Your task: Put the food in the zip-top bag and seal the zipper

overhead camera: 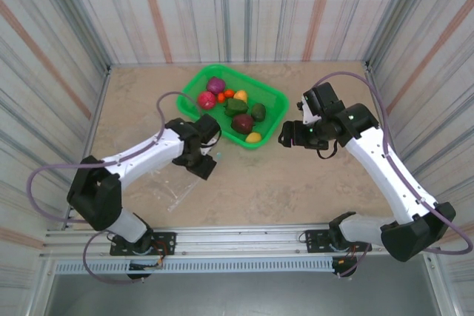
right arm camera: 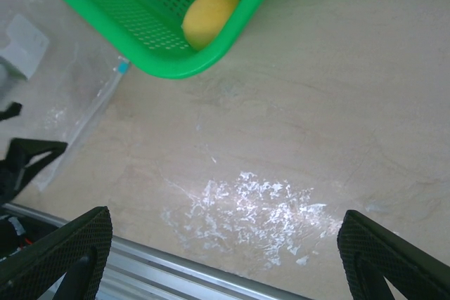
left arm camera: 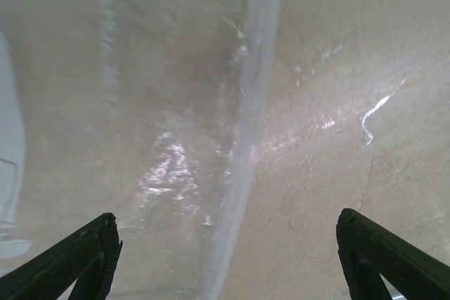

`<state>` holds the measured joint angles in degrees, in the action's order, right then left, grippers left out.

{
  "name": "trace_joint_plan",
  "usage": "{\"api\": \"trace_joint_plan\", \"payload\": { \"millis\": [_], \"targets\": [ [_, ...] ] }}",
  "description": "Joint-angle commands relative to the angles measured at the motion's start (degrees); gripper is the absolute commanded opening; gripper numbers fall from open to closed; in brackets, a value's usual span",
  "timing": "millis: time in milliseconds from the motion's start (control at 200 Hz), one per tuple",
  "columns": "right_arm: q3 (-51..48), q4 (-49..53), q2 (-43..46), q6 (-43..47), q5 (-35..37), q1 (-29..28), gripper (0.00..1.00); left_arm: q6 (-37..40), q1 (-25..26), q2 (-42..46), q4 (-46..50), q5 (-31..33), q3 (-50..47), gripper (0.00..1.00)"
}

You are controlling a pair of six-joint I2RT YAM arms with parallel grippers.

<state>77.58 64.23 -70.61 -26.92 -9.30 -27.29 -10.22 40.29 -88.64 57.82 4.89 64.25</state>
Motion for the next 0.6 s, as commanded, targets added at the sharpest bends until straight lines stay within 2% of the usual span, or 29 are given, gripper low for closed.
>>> {"api": "trace_joint_plan", "payload": {
  "millis": [0, 150, 240, 296, 371, 471, 541, 591],
  "targets": [
    [-1.0, -1.1, 1.1, -0.2, -1.6, -0.1, 0.87, -1.6, -0.3, -2.7, 0.9, 0.5, -2.1, 0.83],
    [-1.6, -0.6, 1.8, 0.1, -1.1, -0.4, 0.87, -3.8, 0.0, -6.9, -0.7, 5.8, -2.9, 0.81],
    [-2.4, -0.6, 2.4, 0.2, -0.8, -0.5, 0.87, -4.4, -0.6, -8.2, -2.1, 6.4, -3.4, 0.7],
    [-2.7, -0.7, 2.8, 0.2, -0.7, -0.5, 0.87, -4.7, -0.7, -9.3, -2.9, 6.7, -3.9, 0.69],
    [-3.3, -0.8, 3.2, 0.1, -0.5, -0.4, 0.86, -4.7, -0.7, -11.2, -3.6, 6.9, -4.0, 0.61],
    [-3.8, -0.8, 3.6, 0.0, -0.4, -0.6, 0.86, -3.3, -1.3, -12.5, -4.9, 6.3, -3.0, 0.59],
    [-3.9, -0.9, 3.8, 0.1, -0.2, -0.7, 0.86, -2.3, -2.5, -13.2, -5.9, 5.3, -2.8, 0.51],
    [-3.9, -1.1, 3.8, 0.1, 0.0, -0.8, 0.85, -1.6, -3.5, -14.2, -6.8, 3.7, -2.6, 0.41]
  ]
}}
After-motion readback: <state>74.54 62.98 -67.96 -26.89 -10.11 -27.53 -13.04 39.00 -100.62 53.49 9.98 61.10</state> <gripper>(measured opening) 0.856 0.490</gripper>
